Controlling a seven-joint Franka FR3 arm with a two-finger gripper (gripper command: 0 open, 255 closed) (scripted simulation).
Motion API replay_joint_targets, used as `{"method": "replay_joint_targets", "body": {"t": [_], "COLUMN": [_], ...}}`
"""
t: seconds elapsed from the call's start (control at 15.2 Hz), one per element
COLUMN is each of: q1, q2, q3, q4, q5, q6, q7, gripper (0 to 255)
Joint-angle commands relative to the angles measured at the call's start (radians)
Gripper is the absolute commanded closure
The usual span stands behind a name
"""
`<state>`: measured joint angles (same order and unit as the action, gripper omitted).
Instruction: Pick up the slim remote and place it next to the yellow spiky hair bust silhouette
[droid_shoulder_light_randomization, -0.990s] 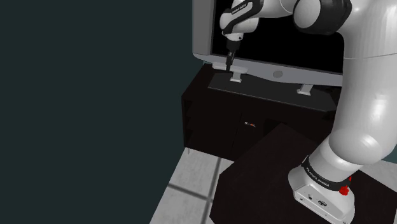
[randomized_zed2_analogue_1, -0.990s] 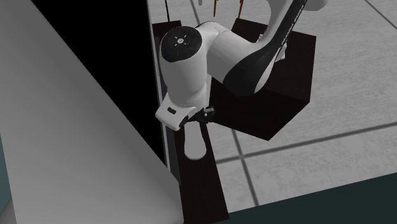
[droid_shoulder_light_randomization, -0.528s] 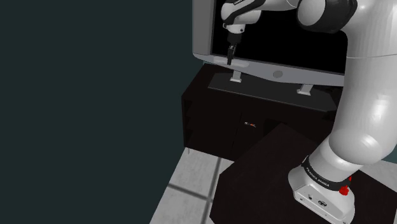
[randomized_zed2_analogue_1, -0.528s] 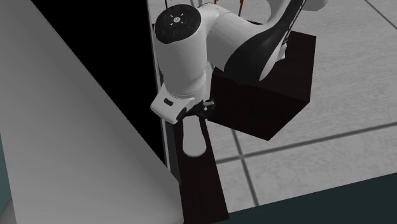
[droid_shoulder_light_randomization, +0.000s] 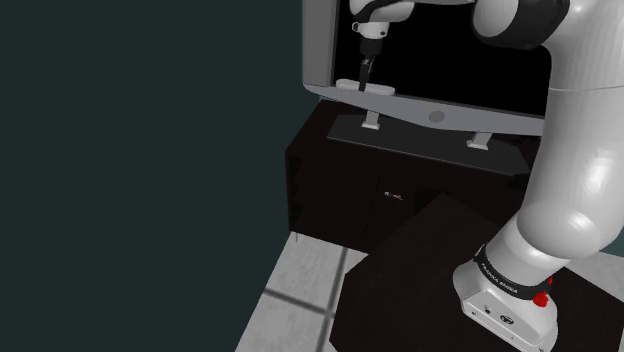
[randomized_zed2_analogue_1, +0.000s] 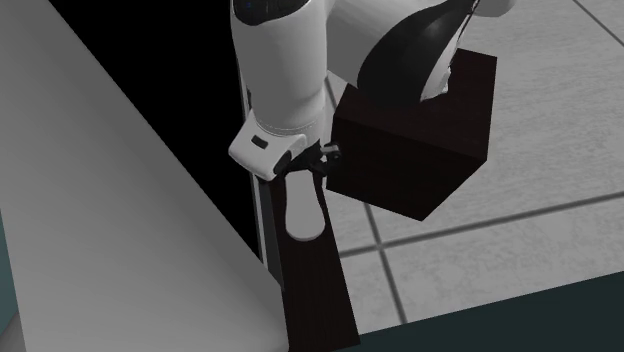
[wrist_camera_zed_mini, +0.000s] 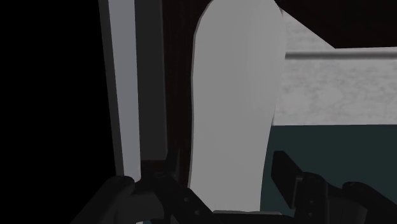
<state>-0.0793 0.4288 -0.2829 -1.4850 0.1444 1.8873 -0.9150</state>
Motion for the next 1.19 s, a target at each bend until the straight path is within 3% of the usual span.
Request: {"method": "replay_joint_targets", "body": {"t": [0.0,0.73,1.12], "q1": [0.000,-0.008,-0.031], "q2": [-0.006,-0.012,-0.199], "q3": [-0.001,-0.004,-0.043], "q4": [0.021,0.147,-0.119], "q5": [-0.002,-0.007,-0.048], "q6": [-0.027,-0.158,-0.076], "q7": [0.003,0.010,-0.068], "gripper": [255,255,255]}}
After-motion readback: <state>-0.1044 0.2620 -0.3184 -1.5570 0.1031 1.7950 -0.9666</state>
